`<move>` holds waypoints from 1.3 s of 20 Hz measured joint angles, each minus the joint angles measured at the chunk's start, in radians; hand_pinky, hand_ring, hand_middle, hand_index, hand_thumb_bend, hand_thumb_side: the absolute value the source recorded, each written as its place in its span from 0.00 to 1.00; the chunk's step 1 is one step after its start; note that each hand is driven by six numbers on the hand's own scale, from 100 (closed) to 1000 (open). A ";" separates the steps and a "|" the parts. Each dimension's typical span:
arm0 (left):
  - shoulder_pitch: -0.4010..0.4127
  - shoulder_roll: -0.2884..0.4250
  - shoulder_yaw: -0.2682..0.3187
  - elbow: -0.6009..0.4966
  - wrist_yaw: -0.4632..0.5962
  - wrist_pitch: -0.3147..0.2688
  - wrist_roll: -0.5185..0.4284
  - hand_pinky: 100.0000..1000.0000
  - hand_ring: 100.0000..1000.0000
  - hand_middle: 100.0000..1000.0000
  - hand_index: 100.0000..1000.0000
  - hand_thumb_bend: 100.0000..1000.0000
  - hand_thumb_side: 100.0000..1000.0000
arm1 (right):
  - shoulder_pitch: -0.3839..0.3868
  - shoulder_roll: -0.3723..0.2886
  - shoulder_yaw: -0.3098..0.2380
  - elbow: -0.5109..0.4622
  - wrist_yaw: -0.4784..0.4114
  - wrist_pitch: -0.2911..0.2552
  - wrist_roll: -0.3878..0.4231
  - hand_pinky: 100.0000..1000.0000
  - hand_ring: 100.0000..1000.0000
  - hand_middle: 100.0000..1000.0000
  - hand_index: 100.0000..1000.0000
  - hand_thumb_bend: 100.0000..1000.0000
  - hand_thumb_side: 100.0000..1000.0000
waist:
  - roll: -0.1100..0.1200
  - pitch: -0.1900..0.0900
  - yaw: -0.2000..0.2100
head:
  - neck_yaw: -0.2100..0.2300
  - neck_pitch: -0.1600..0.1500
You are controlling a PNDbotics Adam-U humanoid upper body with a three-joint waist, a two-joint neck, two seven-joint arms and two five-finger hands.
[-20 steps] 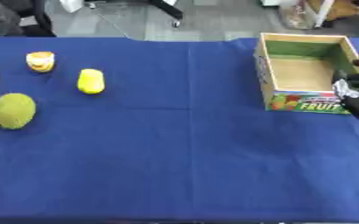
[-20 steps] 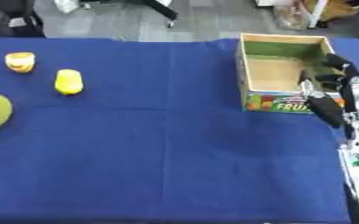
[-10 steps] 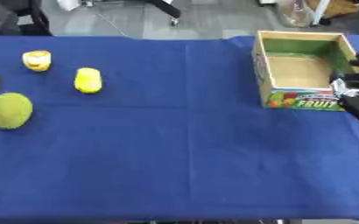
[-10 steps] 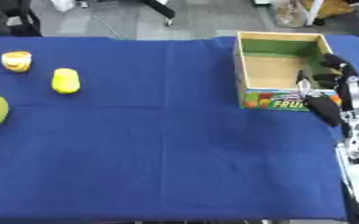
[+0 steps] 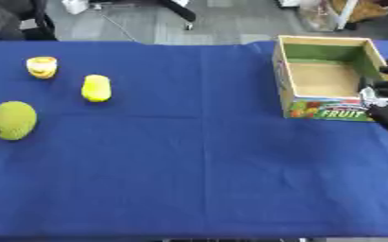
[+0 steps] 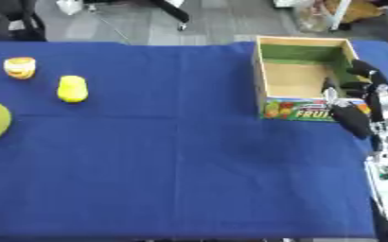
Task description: Pick up the objects with one hand, pass them to the other hand, and then place them into the box on the other side of the table.
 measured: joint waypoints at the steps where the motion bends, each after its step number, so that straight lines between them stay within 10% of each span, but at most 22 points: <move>1: -0.012 0.005 -0.009 0.029 0.002 -0.007 0.003 0.69 0.56 0.59 0.76 0.49 0.37 | 0.000 0.000 0.000 0.000 0.000 0.000 0.001 0.74 0.69 0.78 0.88 0.15 0.30 | 0.000 0.000 0.000 | 0.001 0.000; 17: -0.109 0.007 -0.079 0.160 0.098 -0.089 -0.019 0.69 0.53 0.56 0.73 0.42 0.34 | 0.000 0.001 0.000 0.006 -0.001 -0.003 0.004 0.74 0.69 0.78 0.88 0.14 0.30 | 0.000 0.000 -0.005 | 0.009 0.000; 26: -0.127 -0.007 -0.107 0.184 0.063 -0.087 0.077 0.48 0.21 0.21 0.36 0.00 0.06 | 0.000 0.001 0.000 0.009 -0.002 -0.005 0.007 0.75 0.69 0.78 0.88 0.14 0.30 | 0.000 0.000 -0.006 | 0.010 0.000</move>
